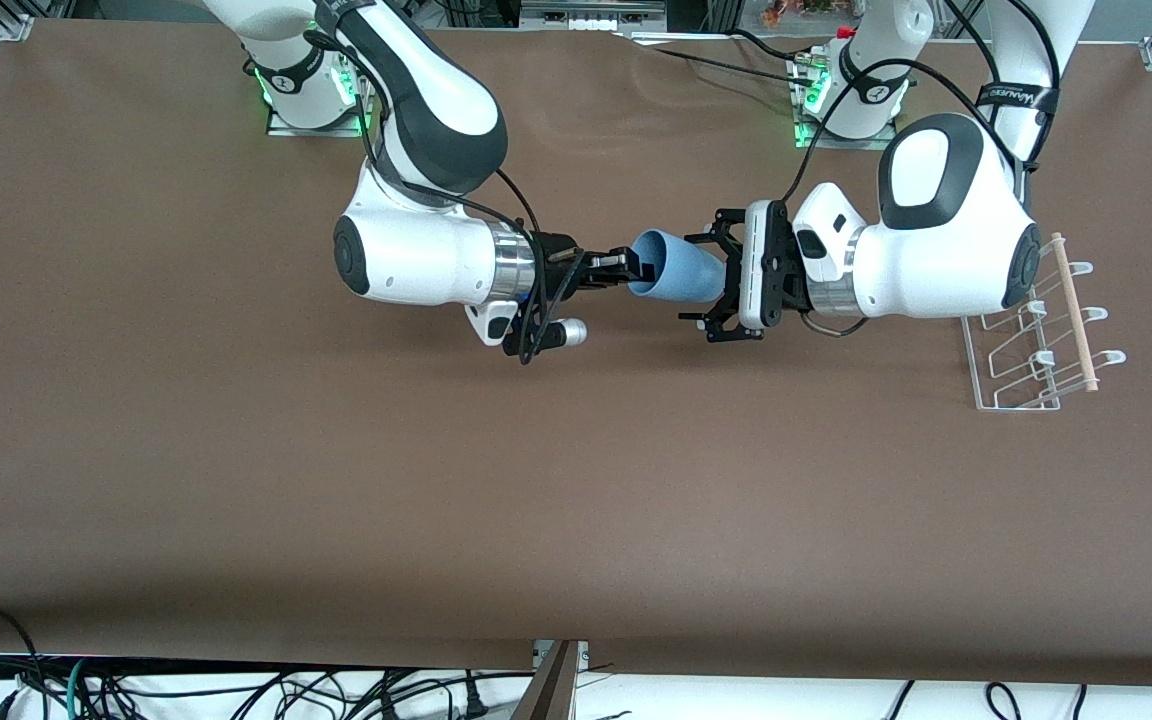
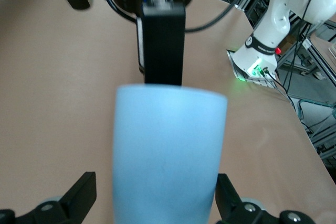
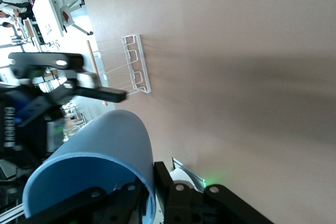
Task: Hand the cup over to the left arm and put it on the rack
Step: 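Close the left gripper on the cup's base beside the right gripper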
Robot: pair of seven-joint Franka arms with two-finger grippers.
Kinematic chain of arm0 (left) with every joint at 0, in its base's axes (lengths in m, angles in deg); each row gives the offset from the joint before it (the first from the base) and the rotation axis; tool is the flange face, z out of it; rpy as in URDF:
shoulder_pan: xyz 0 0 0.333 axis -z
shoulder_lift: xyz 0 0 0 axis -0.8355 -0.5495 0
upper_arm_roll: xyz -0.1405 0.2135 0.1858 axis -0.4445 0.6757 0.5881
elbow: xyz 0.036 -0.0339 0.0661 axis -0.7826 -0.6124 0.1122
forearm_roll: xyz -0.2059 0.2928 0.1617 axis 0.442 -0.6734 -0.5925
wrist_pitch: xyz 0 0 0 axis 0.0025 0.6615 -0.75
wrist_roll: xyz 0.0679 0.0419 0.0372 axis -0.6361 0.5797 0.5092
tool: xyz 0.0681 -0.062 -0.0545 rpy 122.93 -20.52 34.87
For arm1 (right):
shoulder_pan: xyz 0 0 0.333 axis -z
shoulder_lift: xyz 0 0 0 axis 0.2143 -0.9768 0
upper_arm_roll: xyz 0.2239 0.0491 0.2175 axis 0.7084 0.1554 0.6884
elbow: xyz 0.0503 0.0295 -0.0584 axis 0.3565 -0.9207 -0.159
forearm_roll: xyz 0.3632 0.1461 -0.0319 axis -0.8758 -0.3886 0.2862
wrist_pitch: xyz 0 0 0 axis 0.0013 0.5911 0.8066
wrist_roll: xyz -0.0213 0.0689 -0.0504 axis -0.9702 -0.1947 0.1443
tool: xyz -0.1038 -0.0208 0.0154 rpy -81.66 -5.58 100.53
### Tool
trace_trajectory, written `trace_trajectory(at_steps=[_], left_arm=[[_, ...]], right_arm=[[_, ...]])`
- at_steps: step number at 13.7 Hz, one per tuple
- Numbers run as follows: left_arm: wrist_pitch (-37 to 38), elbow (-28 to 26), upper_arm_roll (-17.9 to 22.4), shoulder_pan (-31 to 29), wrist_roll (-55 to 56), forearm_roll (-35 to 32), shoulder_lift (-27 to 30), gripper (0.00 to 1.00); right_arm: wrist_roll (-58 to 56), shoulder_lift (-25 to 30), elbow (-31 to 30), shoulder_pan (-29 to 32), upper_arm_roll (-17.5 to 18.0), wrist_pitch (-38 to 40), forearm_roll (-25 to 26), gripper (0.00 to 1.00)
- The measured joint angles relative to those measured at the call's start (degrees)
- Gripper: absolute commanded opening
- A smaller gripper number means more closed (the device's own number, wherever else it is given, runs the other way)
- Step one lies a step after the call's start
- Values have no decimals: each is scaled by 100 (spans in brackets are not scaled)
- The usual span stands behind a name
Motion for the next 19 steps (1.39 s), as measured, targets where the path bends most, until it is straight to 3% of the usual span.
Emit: trace_trajectory(at_steps=[3, 6, 7, 11, 12, 13, 14, 19], left_arm=[[0, -108, 6, -11, -152, 0, 10, 74], [21, -114, 12, -19, -178, 0, 117, 74], [54, -118, 13, -37, -180, 0, 138, 70], [99, -135, 28, -74, -210, 0, 150, 15], [100, -135, 28, -78, -214, 0, 156, 11], [100, -135, 29, -80, -215, 0, 170, 11], [100, -134, 29, -81, -215, 0, 192, 11], [101, -130, 29, -91, -214, 0, 307, 11]], right_arm=[[83, -17, 86, -5, 25, 0, -1, 0], [86, -62, 139, -6, 42, -20, -30, 0], [86, -65, 160, -8, 55, -25, -36, 0], [87, -115, 204, -32, 90, -114, -45, 0], [87, -116, 208, -34, 91, -120, -52, 20], [87, -116, 216, -35, 91, -120, -54, 92], [87, -118, 219, -40, 91, -121, -54, 100], [78, -142, 218, -52, 90, -128, -53, 100]])
